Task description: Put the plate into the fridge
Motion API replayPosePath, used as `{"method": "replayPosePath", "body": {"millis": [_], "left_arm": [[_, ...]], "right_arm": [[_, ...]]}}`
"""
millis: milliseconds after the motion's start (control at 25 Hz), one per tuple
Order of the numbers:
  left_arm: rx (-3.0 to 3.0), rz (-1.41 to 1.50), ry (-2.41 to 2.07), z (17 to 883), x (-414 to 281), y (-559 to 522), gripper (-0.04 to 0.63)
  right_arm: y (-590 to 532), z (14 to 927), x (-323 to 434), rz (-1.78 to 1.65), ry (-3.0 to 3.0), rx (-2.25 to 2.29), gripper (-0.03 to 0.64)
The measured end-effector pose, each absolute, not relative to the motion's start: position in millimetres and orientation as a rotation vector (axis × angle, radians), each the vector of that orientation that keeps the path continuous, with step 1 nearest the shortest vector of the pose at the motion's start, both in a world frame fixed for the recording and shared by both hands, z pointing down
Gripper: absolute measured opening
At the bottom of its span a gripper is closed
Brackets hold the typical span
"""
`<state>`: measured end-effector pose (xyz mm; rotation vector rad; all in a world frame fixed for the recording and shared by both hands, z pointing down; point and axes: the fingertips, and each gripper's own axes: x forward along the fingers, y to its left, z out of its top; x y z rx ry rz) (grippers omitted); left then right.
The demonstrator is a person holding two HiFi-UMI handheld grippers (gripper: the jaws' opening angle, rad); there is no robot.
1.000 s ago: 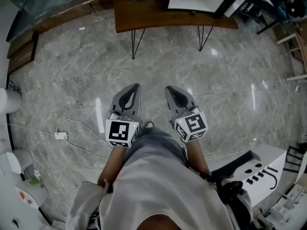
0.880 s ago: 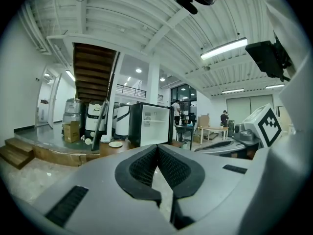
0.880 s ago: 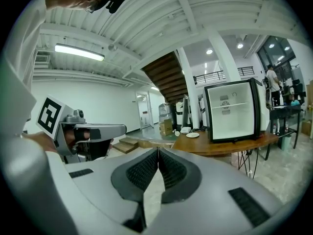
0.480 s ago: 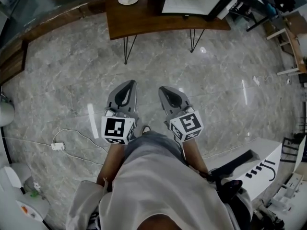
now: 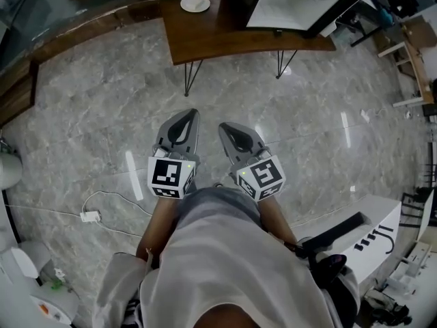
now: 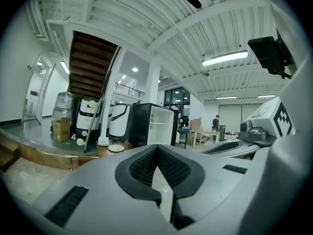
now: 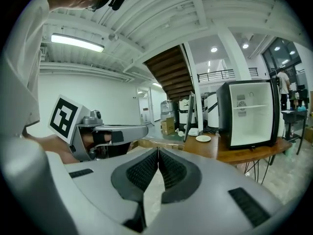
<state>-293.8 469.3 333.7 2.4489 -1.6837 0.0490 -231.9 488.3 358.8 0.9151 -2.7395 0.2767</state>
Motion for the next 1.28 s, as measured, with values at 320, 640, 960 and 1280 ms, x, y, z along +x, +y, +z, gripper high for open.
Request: {"method": "replayPosePath", "body": {"millis": [320,640,960,1280], "left_arm": [[2.408,-0.085,-1.525,338,-408,438,0.017],[2.422,-0.091,-1.476,353,-461,412,0.017],[2.415,0.024,-1.492,387,-460,359,0.015],[2.459,0.071,-1.420,392,-451,209,0.015]], "right_arm": [[473,337,-382,0.246,-2.868,0.709,0.017],[445,349,-448,0.270,-2.854,0.722,0.017],[389,383,-450,0.344,-2.826,0.792,0.015],[239,389,-443,0.349,-2.806,0.826,0.015]]}}
